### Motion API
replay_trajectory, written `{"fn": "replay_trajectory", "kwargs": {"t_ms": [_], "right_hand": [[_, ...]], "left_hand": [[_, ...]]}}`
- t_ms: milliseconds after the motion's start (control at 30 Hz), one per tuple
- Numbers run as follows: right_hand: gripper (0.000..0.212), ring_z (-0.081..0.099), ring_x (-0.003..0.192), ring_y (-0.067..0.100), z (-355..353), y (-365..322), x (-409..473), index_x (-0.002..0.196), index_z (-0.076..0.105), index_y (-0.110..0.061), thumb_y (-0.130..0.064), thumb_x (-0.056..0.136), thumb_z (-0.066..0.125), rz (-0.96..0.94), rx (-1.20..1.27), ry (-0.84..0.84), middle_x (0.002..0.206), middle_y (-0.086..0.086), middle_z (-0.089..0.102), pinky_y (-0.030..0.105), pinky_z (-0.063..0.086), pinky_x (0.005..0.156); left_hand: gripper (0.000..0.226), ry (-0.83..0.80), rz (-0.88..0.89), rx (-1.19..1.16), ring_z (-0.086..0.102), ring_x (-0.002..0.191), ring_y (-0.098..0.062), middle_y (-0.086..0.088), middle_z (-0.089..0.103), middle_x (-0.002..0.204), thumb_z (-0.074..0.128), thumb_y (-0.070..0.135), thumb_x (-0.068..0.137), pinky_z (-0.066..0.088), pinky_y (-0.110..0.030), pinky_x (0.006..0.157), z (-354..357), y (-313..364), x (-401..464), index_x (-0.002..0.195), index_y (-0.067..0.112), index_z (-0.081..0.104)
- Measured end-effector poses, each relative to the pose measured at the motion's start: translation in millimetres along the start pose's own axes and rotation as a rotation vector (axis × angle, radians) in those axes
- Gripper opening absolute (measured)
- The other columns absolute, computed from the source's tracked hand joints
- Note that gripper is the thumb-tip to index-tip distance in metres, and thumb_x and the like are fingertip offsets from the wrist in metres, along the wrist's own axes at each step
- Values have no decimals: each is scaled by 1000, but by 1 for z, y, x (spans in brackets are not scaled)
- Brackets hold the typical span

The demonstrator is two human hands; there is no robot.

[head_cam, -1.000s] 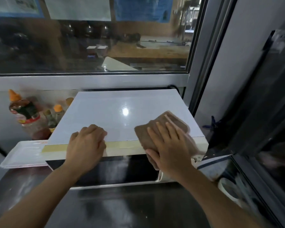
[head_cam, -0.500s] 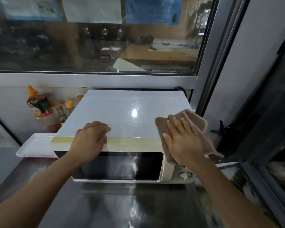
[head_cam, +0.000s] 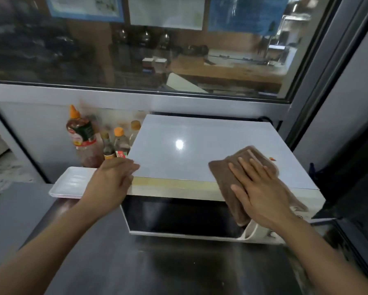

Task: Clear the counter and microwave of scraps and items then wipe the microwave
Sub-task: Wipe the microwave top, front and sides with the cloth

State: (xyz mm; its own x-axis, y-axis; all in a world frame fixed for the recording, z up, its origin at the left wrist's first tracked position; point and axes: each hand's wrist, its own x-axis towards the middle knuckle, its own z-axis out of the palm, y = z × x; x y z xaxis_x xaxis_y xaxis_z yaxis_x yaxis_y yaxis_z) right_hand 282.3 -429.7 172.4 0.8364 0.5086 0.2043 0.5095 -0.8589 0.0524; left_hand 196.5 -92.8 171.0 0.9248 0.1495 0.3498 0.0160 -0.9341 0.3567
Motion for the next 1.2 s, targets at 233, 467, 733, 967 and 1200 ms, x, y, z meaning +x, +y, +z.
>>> {"fn": "replay_trajectory", "kwargs": {"t_ms": [233,467,733,967,1200], "right_hand": [[69,38,135,36,21,-151,54,141,41,-23,-59,95,4,-125,-13,103,146,11,43,50,34,109],[58,46,130,30,18,-91,36,136,48,-18,-52,94,29,-227,-126,105,140,10,49,43,32,107],[61,49,126,36,13,-114,22,133,53,-16,-51,97,19,1,-84,156,135,15,53,44,28,107],[55,50,125,36,19,-221,64,131,53,-25,-47,86,32,-156,-11,100,134,12,55,46,41,103],[58,40,135,27,13,-126,42,139,45,-22,-53,94,26,-144,-37,67,144,7,46,41,31,112]], "left_hand": [[40,-52,-34,-186,46,122,-17,1,56,130,55,5,89,27,-12,92,-11,-12,-2,128,15,55],[38,-49,-61,-242,52,118,-16,5,58,127,54,6,90,35,-19,91,-19,-18,-11,124,22,53],[44,-95,-75,-352,54,118,-15,4,59,125,48,-3,88,38,-20,93,-22,-30,-16,125,21,49],[50,-75,-65,-324,51,118,-17,1,55,128,51,-4,84,35,-19,94,-33,-38,-21,129,19,46],[51,-78,-7,-290,42,128,-19,1,45,141,52,3,89,34,-30,105,-26,0,-6,135,20,42]]}}
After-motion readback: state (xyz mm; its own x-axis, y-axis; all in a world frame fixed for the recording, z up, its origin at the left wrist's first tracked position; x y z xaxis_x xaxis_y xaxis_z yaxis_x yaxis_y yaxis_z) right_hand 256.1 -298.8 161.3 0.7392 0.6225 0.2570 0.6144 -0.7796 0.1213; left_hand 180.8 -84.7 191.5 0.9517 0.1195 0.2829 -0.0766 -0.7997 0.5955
